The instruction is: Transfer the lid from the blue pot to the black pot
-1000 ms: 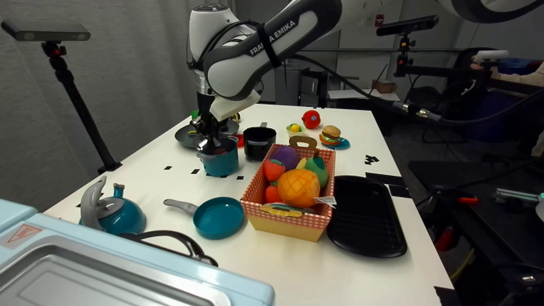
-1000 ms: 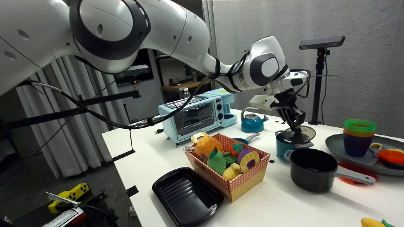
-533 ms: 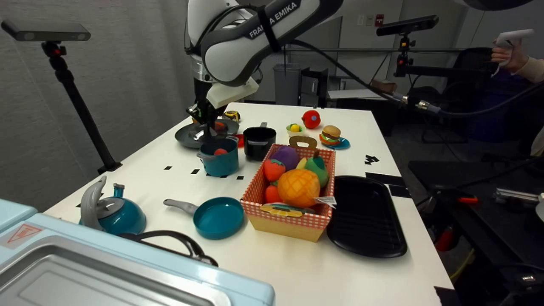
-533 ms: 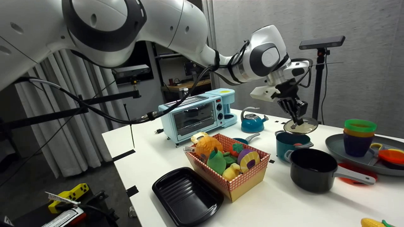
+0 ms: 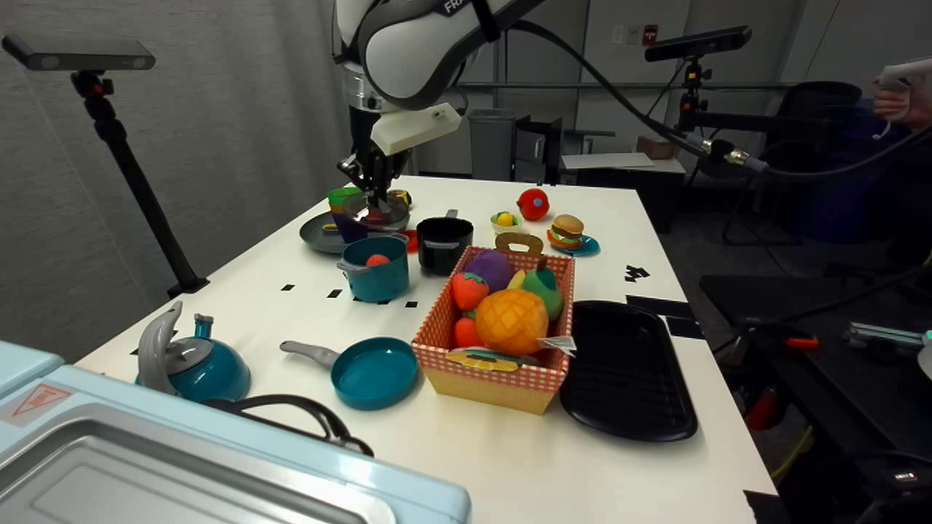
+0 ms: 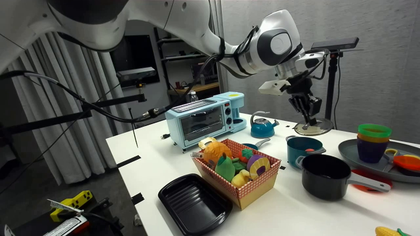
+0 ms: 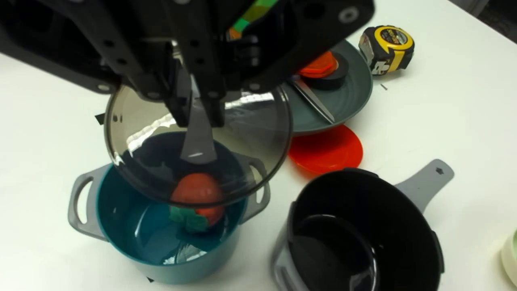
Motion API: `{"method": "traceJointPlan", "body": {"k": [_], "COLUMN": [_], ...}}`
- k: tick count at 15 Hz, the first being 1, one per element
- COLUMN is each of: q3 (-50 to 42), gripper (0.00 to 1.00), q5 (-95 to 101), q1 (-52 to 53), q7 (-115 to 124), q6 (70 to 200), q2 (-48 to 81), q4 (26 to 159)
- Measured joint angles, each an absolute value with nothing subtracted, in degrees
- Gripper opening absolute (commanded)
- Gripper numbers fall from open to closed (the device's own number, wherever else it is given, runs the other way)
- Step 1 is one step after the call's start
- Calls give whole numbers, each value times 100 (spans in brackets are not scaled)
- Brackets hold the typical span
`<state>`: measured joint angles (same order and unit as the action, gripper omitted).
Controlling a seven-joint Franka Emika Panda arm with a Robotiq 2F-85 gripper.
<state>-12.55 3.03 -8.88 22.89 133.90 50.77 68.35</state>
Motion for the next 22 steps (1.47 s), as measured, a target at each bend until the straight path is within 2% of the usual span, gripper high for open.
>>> {"method": "traceJointPlan", "body": {"k": [11, 22], "q3": [-1563, -1841], "gripper": [4, 4], "q5": [483, 478], "q1": [-832, -856], "q7": [2284, 2300], "q6": [13732, 14102], "q2": [4382, 4245], "q4": [8577, 9064]}}
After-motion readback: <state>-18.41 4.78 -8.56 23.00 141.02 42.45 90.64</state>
